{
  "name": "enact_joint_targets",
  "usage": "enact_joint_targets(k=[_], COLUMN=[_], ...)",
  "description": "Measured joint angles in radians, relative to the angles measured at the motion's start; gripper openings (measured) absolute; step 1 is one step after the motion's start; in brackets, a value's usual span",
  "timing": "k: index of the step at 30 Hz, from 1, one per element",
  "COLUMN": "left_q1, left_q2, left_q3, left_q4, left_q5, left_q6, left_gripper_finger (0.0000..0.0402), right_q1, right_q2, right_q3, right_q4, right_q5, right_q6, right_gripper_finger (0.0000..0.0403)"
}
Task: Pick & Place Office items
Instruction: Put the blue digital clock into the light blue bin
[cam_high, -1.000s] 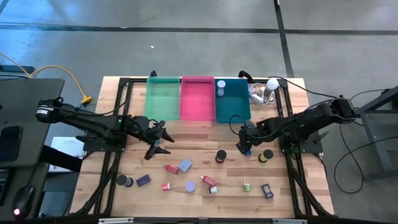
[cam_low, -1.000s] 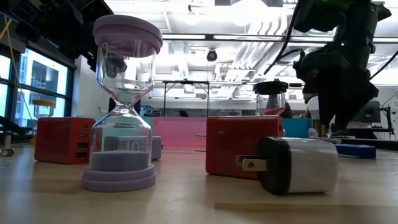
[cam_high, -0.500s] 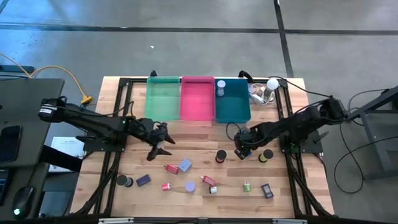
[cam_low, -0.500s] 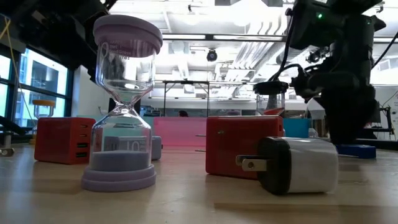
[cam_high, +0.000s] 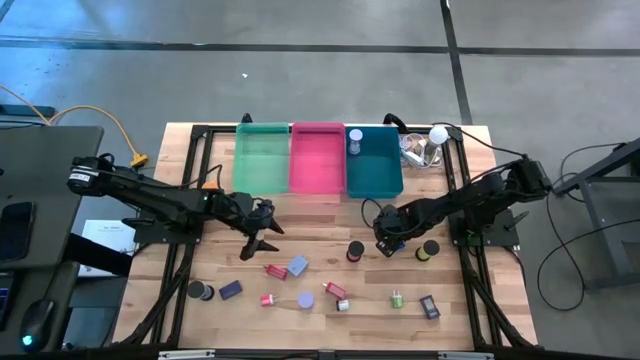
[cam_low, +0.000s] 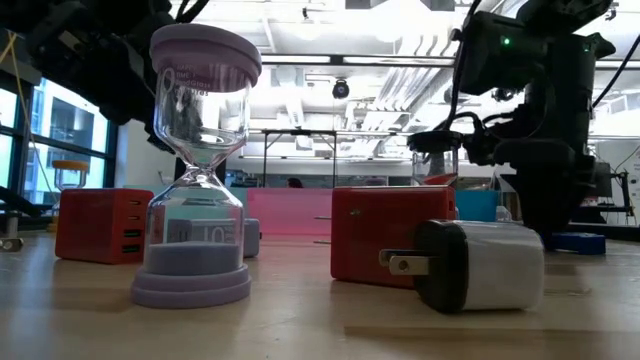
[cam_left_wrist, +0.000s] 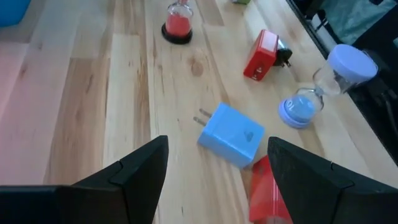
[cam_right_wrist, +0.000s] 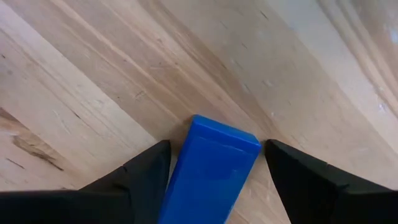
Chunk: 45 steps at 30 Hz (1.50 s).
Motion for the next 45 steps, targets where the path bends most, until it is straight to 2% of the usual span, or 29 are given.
enact_joint_targets(k=[10,17,21,28,33,36,40,45], left_q1=[0.0,0.0,0.0,0.0,0.0,0.0,-0.007,-0.029], left_q2=[0.003,0.003,0.002,0.002,0.003,0.002,0.002,0.003], left_q3=[0.0,0.0,0.0,0.0,0.0,0.0,0.0,0.0], left_q4=[0.042,0.05,0.078,0.149,0.237,0.315,0.416,0.546], left_q5=[-0.008,-0.031,-0.03,-0.035,-0.035,-0.035,-0.021,-0.017], left_q6=[0.0,0.001,0.034,0.029,-0.08,-0.141,-0.139,-0.197], left_gripper_finger=[0.0268,0.0268,0.0268,0.0268,0.0268,0.0268,0.0268,0.0268], right_q1=[0.001,0.001,0.002,0.022,0.063,0.1,0.145,0.189], right_q2=[0.003,-0.016,-0.046,-0.097,-0.112,-0.112,-0.113,-0.113], right_q3=[-0.001,0.004,0.035,0.164,0.276,0.339,0.385,0.396], right_q4=[0.01,-0.003,-0.045,-0.179,-0.18,-0.121,0.095,0.482], right_q5=[0.021,0.063,0.146,0.251,0.345,0.437,0.562,0.578], right_q6=[-0.032,-0.042,-0.062,-0.112,-0.192,-0.288,-0.506,-0.855], right_gripper_finger=[0.0141,0.0141,0.0141,0.0141,0.0141,0.0141,0.0141,0.0141])
